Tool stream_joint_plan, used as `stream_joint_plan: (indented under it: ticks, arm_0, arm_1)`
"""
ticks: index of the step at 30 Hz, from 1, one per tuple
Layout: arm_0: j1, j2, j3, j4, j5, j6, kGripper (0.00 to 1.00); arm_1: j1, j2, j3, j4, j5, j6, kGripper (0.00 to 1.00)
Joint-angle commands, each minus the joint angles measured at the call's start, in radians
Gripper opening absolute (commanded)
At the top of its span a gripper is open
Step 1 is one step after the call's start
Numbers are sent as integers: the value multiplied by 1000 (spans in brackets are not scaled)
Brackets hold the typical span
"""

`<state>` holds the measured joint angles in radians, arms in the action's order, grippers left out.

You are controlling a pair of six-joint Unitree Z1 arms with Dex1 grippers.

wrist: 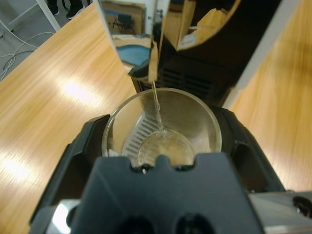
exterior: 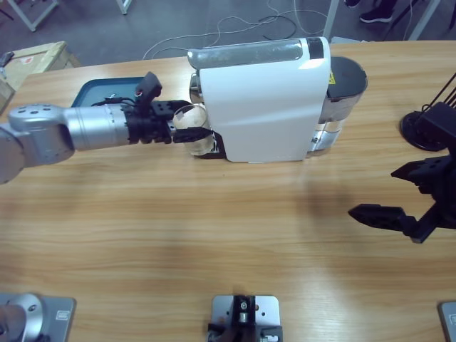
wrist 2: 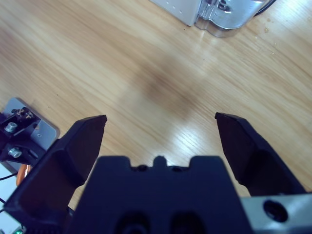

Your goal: Pour coffee

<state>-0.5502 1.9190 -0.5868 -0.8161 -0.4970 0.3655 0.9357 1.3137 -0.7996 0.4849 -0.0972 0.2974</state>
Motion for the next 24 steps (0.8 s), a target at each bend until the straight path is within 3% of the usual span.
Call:
stream_joint_plan:
  ticks: [1, 7, 12, 24]
  arm_0:
    - [103, -127, 101, 2, -5, 3, 0]
    - [259, -231, 128, 6, 117, -81, 0]
    - [405, -206, 86, 6, 216, -162, 0]
    - [499, 59, -146, 18, 263, -172, 0]
  arm_1:
    - [9, 45, -17, -8, 16, 5, 1000]
    - [9, 70, -20, -30, 15, 5, 1000]
    - [9, 91, -18, -43, 19, 6, 1000]
    - [9, 67, 0, -42, 38, 5, 1000]
